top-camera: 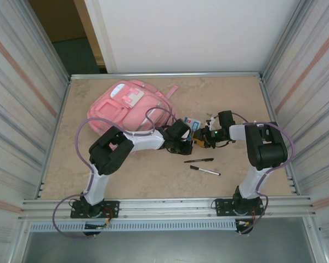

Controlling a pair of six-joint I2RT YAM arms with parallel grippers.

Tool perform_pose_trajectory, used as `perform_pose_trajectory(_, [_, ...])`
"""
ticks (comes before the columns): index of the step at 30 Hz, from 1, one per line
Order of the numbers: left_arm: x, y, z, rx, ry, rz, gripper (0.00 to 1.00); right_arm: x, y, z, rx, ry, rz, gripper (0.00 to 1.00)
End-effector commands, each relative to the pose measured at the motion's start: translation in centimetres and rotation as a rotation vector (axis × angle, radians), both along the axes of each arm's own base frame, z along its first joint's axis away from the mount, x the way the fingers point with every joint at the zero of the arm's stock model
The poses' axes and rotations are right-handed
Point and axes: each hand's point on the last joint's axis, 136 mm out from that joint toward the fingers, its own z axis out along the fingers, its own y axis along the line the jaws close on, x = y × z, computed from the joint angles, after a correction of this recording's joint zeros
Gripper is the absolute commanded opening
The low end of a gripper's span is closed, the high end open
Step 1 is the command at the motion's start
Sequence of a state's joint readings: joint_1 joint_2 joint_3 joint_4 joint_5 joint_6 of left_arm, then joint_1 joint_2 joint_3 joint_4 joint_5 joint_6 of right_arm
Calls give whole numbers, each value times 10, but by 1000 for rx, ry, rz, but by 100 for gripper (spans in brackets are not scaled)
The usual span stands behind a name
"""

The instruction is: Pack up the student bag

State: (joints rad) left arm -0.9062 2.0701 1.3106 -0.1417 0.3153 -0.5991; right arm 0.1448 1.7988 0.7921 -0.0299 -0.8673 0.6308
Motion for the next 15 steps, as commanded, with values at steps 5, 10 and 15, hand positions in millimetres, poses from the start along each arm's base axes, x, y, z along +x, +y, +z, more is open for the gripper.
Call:
perform_pose_trajectory(5, [-17, -1, -19, 10, 19, -75, 0, -13, 14, -27, -40, 53, -5, 27])
perform_pose_trajectory(10, [-5, 17, 44, -13, -102, 30, 0, -6, 16, -23, -27, 20, -13, 22])
perform_pose_trajectory(15, [20, 54, 40, 104, -135, 162, 15, 2, 15, -11, -21, -31, -39, 21])
